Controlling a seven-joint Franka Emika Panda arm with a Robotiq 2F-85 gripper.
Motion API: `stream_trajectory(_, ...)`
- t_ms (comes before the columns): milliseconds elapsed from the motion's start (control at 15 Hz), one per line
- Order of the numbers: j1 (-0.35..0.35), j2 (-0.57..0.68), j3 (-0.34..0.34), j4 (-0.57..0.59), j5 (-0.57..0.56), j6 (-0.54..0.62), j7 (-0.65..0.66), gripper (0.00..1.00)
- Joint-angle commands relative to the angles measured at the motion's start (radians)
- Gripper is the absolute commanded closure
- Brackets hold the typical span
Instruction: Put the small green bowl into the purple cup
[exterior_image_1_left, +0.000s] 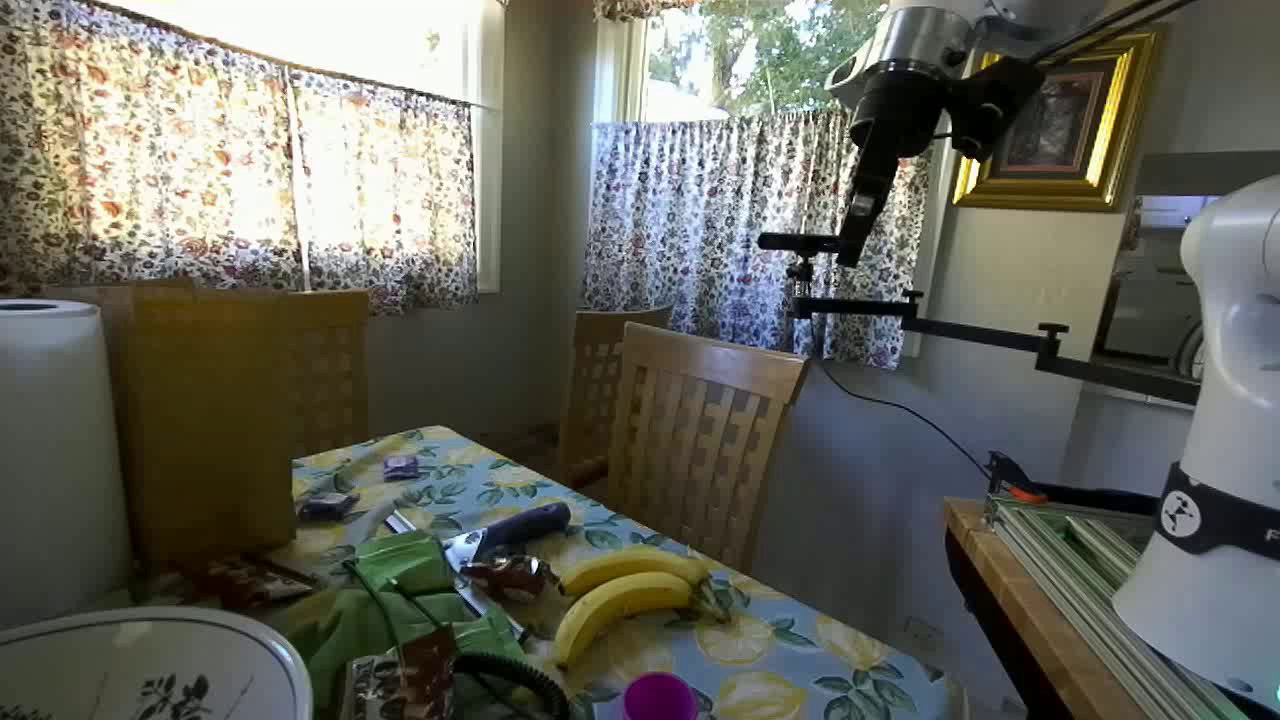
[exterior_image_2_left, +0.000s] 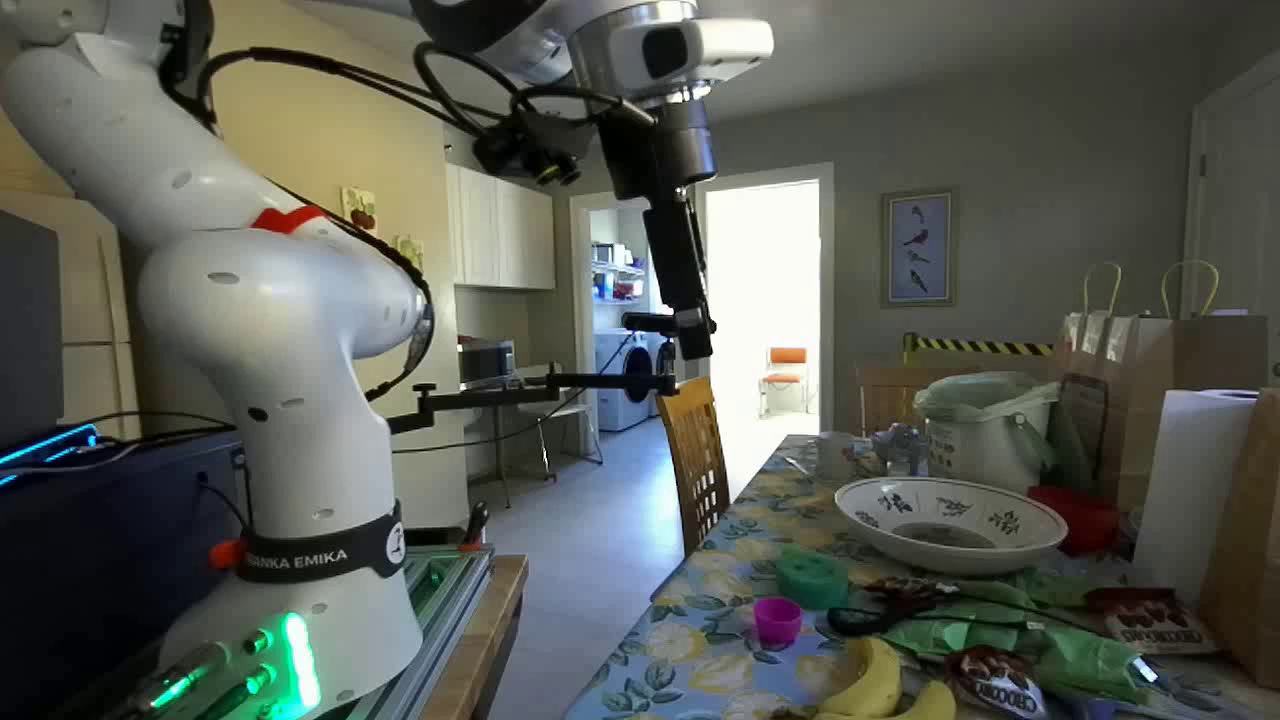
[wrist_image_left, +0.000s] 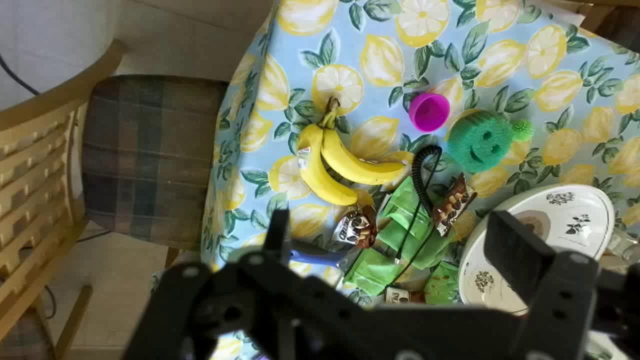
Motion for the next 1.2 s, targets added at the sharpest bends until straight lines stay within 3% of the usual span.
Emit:
stream_trajectory(0,-0.018,0.004,0.017,0.002,0.016,-0.003,-0.013,0.00)
stream_trajectory(667,-0.002,0.018,0.019,0.002,0.018,0.003,-0.029,0.00)
stream_trajectory(933,0.070,0.053,0.067,0.002,0.061,0.050,-0.017,0.00)
stream_trajectory(1133,0.153,0.098,0.130,0.002,0.137,0.148,0.007,0.00)
